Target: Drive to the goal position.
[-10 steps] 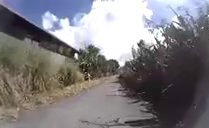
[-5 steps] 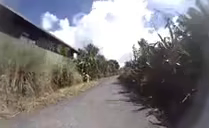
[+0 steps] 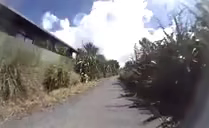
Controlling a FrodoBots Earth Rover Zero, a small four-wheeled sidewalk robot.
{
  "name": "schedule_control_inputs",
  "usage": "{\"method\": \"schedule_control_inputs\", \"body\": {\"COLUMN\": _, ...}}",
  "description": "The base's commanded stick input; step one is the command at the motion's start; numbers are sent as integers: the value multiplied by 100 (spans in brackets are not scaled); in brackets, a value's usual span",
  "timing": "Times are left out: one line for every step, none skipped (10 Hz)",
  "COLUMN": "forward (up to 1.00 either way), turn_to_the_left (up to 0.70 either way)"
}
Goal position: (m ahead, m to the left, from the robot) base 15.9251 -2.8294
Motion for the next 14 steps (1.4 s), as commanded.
{"method": "schedule_control_inputs", "body": {"forward": 85, "turn_to_the_left": 0}}
{"method": "schedule_control_inputs", "body": {"forward": 85, "turn_to_the_left": 0}}
{"method": "schedule_control_inputs", "body": {"forward": 85, "turn_to_the_left": 0}}
{"method": "schedule_control_inputs", "body": {"forward": 85, "turn_to_the_left": 0}}
{"method": "schedule_control_inputs", "body": {"forward": 85, "turn_to_the_left": 0}}
{"method": "schedule_control_inputs", "body": {"forward": 85, "turn_to_the_left": 0}}
{"method": "schedule_control_inputs", "body": {"forward": 85, "turn_to_the_left": 0}}
{"method": "schedule_control_inputs", "body": {"forward": 85, "turn_to_the_left": 0}}
{"method": "schedule_control_inputs", "body": {"forward": 85, "turn_to_the_left": 0}}
{"method": "schedule_control_inputs", "body": {"forward": 85, "turn_to_the_left": 0}}
{"method": "schedule_control_inputs", "body": {"forward": 85, "turn_to_the_left": 0}}
{"method": "schedule_control_inputs", "body": {"forward": 85, "turn_to_the_left": 0}}
{"method": "schedule_control_inputs", "body": {"forward": 85, "turn_to_the_left": 0}}
{"method": "schedule_control_inputs", "body": {"forward": 85, "turn_to_the_left": 0}}
